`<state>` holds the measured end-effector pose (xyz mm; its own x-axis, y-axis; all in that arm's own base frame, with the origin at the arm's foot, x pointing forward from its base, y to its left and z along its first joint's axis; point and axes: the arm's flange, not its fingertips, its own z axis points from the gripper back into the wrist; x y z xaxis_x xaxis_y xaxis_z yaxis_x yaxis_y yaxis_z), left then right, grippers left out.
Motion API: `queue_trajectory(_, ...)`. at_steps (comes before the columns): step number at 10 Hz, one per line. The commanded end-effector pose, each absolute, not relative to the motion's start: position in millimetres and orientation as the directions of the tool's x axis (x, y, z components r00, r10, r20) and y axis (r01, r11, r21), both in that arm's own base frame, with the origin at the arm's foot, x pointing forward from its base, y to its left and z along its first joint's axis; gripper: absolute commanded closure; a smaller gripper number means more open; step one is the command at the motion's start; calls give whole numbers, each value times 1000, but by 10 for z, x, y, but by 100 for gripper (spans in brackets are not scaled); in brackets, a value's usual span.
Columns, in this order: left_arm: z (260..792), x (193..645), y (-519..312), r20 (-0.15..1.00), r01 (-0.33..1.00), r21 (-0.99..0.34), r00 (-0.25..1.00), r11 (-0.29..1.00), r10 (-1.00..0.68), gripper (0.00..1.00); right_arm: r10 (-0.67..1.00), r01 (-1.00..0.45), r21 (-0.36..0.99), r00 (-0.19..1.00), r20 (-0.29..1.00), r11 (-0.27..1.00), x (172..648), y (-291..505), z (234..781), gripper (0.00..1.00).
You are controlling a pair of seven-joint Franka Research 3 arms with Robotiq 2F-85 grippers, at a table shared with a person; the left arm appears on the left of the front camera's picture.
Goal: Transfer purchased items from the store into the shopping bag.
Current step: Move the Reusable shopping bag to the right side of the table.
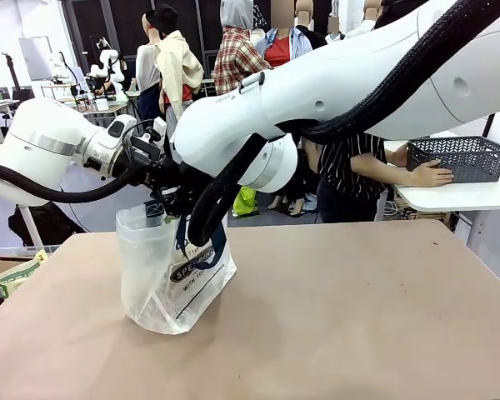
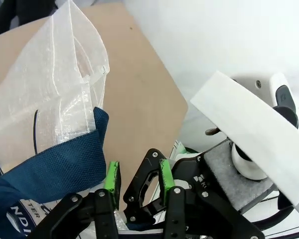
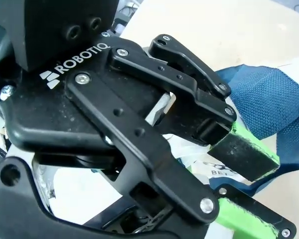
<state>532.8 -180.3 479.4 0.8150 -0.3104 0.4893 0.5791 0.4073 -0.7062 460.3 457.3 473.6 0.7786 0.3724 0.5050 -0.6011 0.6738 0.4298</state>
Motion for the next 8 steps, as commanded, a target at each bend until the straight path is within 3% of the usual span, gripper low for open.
queue_trajectory(1, 4775, 5294, -1803, 483, 572, -721, 820, 391, -308, 57, 375, -600, 429, 780, 501, 675, 4577, 4571, 4701, 100)
queue_trajectory(5, 4734, 5415, -1889, 492, 549, -697, 834, 462, -250, 57, 398, -617, 425, 770, 499, 662, 4607, 4609, 4715, 100)
queue_trajectory(8, 4699, 5448, -1944, 487, 544, -717, 839, 436, -245, 57, 397, -619, 434, 770, 499, 655, 4623, 4619, 4710, 100)
